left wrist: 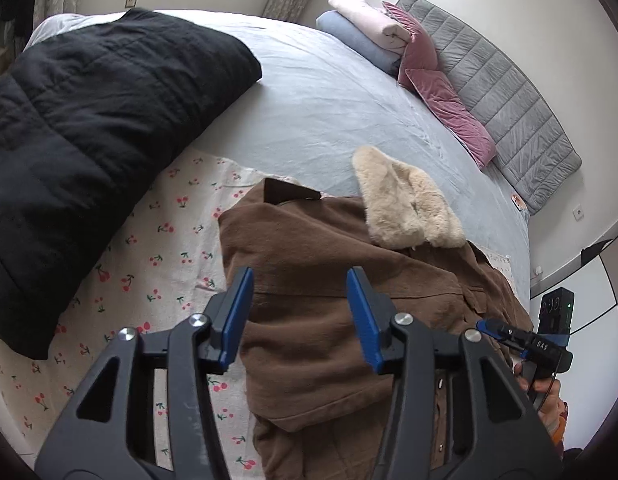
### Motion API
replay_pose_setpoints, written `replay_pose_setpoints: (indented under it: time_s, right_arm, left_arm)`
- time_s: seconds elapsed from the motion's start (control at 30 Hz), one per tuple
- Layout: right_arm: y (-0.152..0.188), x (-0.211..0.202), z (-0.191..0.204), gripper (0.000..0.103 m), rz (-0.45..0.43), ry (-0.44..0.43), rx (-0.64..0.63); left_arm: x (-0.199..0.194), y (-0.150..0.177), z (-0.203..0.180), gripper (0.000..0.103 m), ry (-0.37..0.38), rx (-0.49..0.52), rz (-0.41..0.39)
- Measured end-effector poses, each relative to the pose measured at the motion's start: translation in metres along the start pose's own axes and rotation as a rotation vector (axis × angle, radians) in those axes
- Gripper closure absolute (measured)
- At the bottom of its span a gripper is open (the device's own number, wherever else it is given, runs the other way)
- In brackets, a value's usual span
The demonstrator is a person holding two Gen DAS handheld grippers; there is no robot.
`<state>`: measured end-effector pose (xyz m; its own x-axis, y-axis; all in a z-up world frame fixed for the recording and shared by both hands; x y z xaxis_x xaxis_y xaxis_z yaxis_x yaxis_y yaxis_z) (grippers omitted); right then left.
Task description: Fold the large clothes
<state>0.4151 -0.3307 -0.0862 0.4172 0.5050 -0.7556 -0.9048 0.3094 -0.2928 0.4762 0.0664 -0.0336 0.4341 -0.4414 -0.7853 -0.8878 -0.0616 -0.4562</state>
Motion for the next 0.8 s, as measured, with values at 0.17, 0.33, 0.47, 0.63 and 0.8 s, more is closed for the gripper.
replay_pose_setpoints:
  time_s: [0.17, 0.33, 0.47, 0.63, 0.8]
  right_arm:
    - [-0.022, 0.05, -0.013, 0.035, 0.046, 0.045, 0.049]
    - [-0.031, 0.058, 0.02, 0.094, 0.001, 0.118, -0.082]
    - [-0.049, 0.002, 0.063, 0.095, -0.184, 0.165, -0.237]
    - [-0.058, -0.013, 0.036, 0.086, -0.187, 0.378, -0.246]
    - [-0.046, -0.026, -0.018, 0.049, -0.173, 0.397, -0.119]
  left_arm:
    - [0.024, 0.004, 0.022, 0.057, -0.004, 0.002, -0.005]
    - [0.039, 0.003, 0.022, 0.092, -0.019, 0.028, -0.023]
    - [0.034, -0.006, -0.004, 0.097, -0.006, 0.117, -0.091]
    - [0.066, 0.002, -0.033, 0.096, -0.059, 0.207, -0.029]
    - [0.113, 0.028, -0.035, 0.091, -0.202, 0.326, 0.076]
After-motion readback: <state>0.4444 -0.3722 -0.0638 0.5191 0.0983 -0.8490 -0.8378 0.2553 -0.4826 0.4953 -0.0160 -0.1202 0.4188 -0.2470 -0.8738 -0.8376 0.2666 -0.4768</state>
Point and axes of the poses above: each gripper's, at about its wrist camera, not at the fingertips, and x roughly the way its jaws point, z to its left, y to its underside, the point moved 7 cm from there along x, roughly the way its jaws point, and after that the axes turned 6 degrees about z, right-handed, at the moved point
